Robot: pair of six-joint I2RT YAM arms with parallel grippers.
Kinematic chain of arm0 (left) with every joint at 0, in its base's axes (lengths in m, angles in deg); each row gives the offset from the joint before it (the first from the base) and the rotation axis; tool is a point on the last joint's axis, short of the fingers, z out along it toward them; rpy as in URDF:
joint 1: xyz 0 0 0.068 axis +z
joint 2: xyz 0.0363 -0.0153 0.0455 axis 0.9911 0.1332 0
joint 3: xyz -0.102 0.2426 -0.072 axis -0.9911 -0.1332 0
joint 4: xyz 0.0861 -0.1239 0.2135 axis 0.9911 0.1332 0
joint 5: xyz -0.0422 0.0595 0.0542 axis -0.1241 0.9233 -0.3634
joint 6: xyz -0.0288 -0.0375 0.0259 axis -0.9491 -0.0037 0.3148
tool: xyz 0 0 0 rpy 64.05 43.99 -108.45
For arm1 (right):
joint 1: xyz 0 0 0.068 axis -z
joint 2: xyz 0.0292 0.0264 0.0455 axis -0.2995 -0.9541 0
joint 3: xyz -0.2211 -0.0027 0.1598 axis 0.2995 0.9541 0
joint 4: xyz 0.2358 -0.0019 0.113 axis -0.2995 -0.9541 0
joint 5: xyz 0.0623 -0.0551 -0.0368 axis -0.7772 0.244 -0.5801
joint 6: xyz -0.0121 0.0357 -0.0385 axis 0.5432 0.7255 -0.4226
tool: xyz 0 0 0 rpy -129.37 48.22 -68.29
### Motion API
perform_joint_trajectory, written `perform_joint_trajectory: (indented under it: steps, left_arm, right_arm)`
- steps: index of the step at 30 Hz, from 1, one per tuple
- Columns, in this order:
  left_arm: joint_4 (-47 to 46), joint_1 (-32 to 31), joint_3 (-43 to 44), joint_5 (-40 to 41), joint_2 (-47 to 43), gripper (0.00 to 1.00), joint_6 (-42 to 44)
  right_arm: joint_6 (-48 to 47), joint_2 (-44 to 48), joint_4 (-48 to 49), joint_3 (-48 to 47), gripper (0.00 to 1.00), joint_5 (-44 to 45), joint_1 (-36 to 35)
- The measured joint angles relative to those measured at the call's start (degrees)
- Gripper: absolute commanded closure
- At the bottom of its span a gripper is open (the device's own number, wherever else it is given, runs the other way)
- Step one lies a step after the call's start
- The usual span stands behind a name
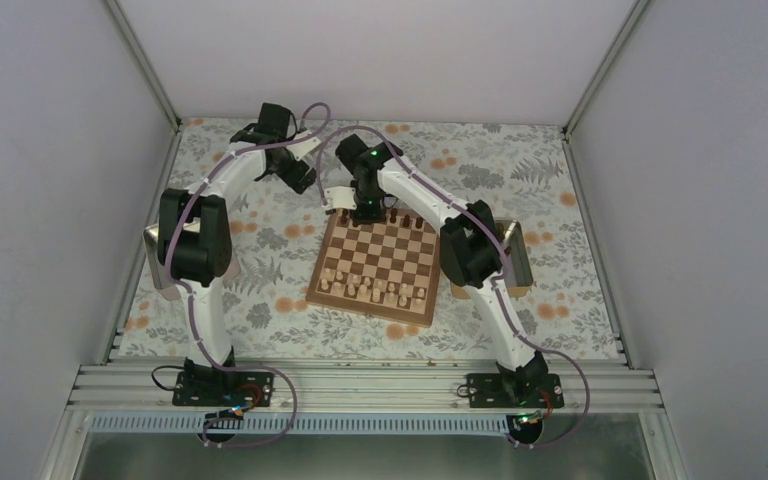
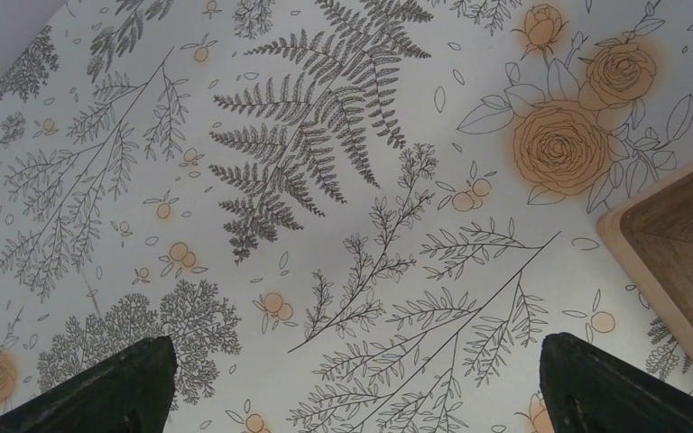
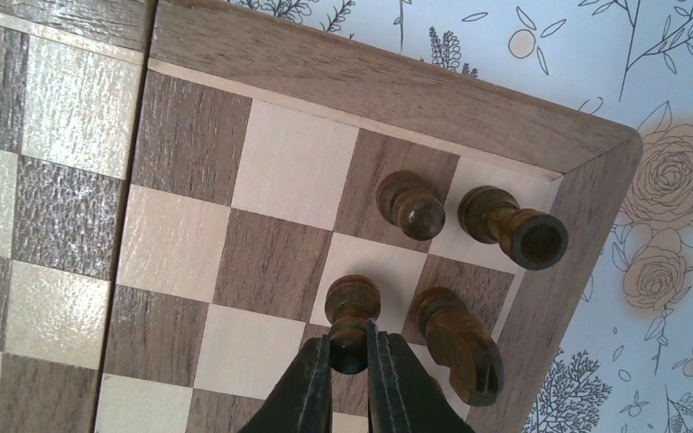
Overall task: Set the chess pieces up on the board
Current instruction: Place the chess piece on the chessboard.
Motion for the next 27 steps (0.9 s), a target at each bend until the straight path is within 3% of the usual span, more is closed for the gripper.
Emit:
perform_joint_trajectory:
  steps: [27]
  left_arm:
    - [0.1, -0.4, 0.0, -0.2, 0.0, 0.0, 0.2]
  right_arm:
    - [-0.2, -0.1, 0.7, 0.0, 0.81, 0.2, 0.0]
